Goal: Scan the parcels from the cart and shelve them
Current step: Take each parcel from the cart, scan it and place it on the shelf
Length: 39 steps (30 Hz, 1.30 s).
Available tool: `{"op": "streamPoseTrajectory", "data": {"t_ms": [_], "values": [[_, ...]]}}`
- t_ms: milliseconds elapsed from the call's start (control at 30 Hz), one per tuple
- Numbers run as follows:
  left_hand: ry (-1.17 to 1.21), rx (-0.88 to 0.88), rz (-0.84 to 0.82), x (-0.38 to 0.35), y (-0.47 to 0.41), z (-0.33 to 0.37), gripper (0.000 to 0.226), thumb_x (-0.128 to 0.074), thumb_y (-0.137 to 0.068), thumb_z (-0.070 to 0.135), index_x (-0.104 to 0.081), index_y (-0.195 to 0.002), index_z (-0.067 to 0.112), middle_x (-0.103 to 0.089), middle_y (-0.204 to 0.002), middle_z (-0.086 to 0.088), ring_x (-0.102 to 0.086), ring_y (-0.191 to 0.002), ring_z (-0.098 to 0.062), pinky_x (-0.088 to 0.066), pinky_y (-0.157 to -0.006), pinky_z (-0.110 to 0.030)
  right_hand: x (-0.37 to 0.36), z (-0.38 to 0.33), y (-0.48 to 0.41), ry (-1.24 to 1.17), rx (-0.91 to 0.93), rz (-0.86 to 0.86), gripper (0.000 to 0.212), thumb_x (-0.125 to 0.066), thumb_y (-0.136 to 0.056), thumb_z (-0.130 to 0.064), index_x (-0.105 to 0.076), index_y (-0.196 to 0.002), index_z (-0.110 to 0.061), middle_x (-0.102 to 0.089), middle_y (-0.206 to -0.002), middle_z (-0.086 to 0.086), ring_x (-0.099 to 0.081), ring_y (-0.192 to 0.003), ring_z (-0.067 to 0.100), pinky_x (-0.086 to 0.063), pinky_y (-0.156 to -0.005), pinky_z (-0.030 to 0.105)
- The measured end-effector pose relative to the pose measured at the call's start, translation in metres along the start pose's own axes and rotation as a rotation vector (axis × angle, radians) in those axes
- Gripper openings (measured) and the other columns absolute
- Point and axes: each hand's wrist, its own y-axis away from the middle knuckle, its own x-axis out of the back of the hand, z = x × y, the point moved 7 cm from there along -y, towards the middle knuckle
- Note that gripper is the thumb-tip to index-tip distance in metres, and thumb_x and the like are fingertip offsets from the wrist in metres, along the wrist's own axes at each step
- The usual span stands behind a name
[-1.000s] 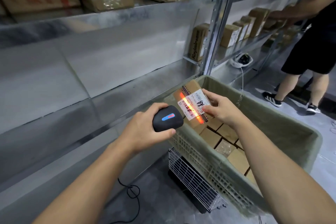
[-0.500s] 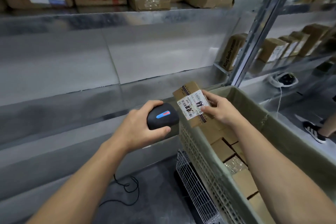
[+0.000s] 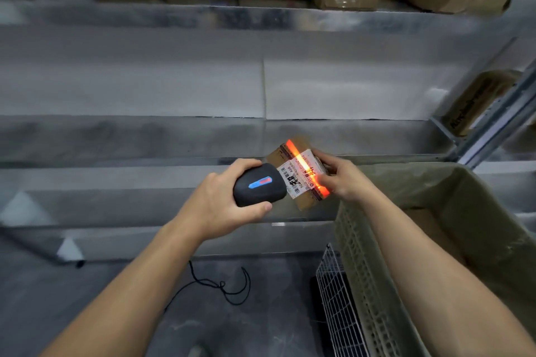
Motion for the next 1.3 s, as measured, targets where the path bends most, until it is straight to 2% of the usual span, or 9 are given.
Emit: {"op": "streamPoseTrajectory", "data": {"t_ms": [133, 300, 467, 600, 833, 967, 1133, 1200, 1300], "values": [[0.012, 0.061, 0.094, 0.031, 0.017, -0.025, 0.066, -0.072, -0.063, 0.061, -0.051, -0.125, 0.051, -0.068, -0.098, 0.026, -0.063, -0.09, 0.008, -0.044, -0.071, -0.006, -0.036, -0.035, -0.023, 0.003, 0.06, -0.052, 0.07, -0.072, -0.086, -0.024, -0.044, -0.148, -0.044, -0.065, -0.132, -0.008, -0.063, -0.116, 0.014, -0.053, -0.1, 0.044], [0.081, 0.132, 0.296, 0.088, 0.043, -0.066, 0.064, -0.077, -0.065, 0.052, -0.054, -0.124, 0.044, -0.067, -0.099, 0.026, -0.063, -0.09, 0.009, -0.042, -0.071, -0.004, -0.098, -0.095, -0.05, -0.11, 0.143, -0.091, 0.071, -0.076, -0.087, -0.017, -0.046, -0.149, -0.033, -0.065, -0.133, -0.008, -0.064, -0.115, 0.012, -0.05, -0.105, 0.04], [0.154, 0.185, 0.475, 0.161, 0.075, -0.114, 0.06, -0.079, -0.066, 0.045, -0.053, -0.12, 0.046, -0.068, -0.098, 0.03, -0.063, -0.092, 0.012, -0.042, -0.073, -0.002, -0.169, -0.159, -0.069, -0.208, 0.189, -0.104, 0.072, -0.077, -0.083, -0.022, -0.047, -0.147, -0.039, -0.069, -0.125, -0.011, -0.065, -0.115, 0.013, -0.049, -0.106, 0.044], [0.182, 0.237, 0.594, 0.218, 0.104, -0.16, 0.062, -0.075, -0.059, 0.062, -0.052, -0.116, 0.055, -0.069, -0.097, 0.032, -0.07, -0.085, -0.001, -0.052, -0.075, -0.016, -0.226, -0.211, -0.084, -0.31, 0.247, -0.087, 0.067, -0.074, -0.084, -0.022, -0.048, -0.139, -0.052, -0.069, -0.121, -0.016, -0.064, -0.115, 0.013, -0.051, -0.103, 0.047], [0.171, 0.311, 0.719, 0.305, 0.159, -0.232, 0.058, -0.079, -0.063, 0.055, -0.056, -0.116, 0.052, -0.069, -0.099, 0.034, -0.071, -0.087, -0.003, -0.061, -0.081, -0.038, -0.322, -0.305, -0.098, -0.468, 0.287, -0.066, 0.07, -0.065, -0.094, -0.001, -0.035, -0.143, -0.041, -0.058, -0.111, -0.025, -0.058, -0.103, -0.001, -0.053, -0.099, 0.042], [0.158, 0.342, 0.803, 0.348, 0.189, -0.267, 0.069, -0.077, -0.061, 0.06, -0.06, -0.125, 0.04, -0.072, -0.105, 0.019, -0.072, -0.091, -0.013, -0.061, -0.082, -0.048, -0.373, -0.346, -0.108, -0.48, 0.308, -0.127, 0.078, -0.065, -0.094, -0.001, -0.029, -0.151, -0.041, -0.059, -0.114, -0.022, -0.058, -0.108, 0.001, -0.052, -0.102, 0.044], [0.142, 0.39, 0.895, 0.389, 0.21, -0.301, 0.053, -0.075, -0.061, 0.061, -0.056, -0.11, 0.06, -0.069, -0.103, 0.03, -0.073, -0.086, -0.015, -0.061, -0.083, -0.044, -0.421, -0.394, -0.125, -0.475, 0.359, -0.156, 0.085, -0.068, -0.091, -0.001, -0.035, -0.128, -0.07, -0.062, -0.121, -0.014, -0.058, -0.117, 0.015, -0.053, -0.1, 0.053], [0.135, 0.41, 0.926, 0.403, 0.213, -0.312, 0.053, -0.073, -0.06, 0.063, -0.055, -0.11, 0.059, -0.07, -0.102, 0.03, -0.072, -0.086, -0.011, -0.059, -0.084, -0.036, -0.438, -0.409, -0.137, -0.478, 0.376, -0.171, 0.09, -0.07, -0.09, -0.004, -0.029, -0.134, -0.071, -0.058, -0.132, -0.004, -0.057, -0.121, 0.02, -0.053, -0.099, 0.055], [0.131, 0.45, 0.978, 0.422, 0.215, -0.334, 0.053, -0.074, -0.062, 0.062, -0.056, -0.111, 0.056, -0.073, -0.102, 0.017, -0.072, -0.083, -0.02, -0.06, -0.083, -0.041, -0.466, -0.431, -0.158, -0.501, 0.406, -0.228, 0.093, -0.07, -0.09, -0.003, -0.024, -0.148, -0.059, -0.059, -0.129, -0.01, -0.058, -0.121, 0.021, -0.055, -0.095, 0.053]]}}
